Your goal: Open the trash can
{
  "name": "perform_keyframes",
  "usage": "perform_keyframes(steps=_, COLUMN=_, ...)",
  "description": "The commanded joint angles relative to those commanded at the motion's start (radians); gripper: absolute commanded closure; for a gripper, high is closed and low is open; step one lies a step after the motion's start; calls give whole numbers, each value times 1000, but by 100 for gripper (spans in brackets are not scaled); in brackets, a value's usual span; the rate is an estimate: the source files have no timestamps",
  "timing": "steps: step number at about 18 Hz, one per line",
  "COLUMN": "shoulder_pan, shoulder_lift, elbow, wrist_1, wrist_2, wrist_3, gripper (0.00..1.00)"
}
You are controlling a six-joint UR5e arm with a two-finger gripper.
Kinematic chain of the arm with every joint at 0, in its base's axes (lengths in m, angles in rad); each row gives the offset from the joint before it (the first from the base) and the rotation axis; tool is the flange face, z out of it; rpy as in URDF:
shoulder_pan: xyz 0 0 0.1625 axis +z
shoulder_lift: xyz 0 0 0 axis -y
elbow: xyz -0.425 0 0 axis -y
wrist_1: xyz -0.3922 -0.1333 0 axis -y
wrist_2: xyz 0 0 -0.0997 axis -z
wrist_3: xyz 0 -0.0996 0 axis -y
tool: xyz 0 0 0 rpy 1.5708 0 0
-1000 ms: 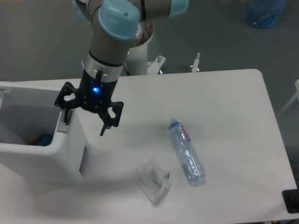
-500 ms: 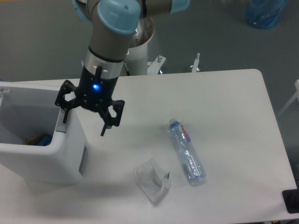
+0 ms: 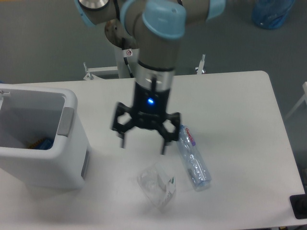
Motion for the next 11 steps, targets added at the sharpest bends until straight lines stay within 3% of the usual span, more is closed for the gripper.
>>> perform_keyframes(steps=5, shoulder_pan=81, shoulder_lift=-78, elbow=-12, wrist_1=-5, wrist_2=126, wrist_3=288, gripper=0)
perform_keyframes(steps=8, shoulder_pan=135, shoulder_lift=-83, elbow=-14, wrist_1=-18, wrist_2=144, wrist_3=411, gripper=0)
perform_keyframes(steps=11, shoulder_pan=138, shoulder_lift=-85, elbow=-43, wrist_1=-12, wrist_2=146, wrist_3=442, gripper=0)
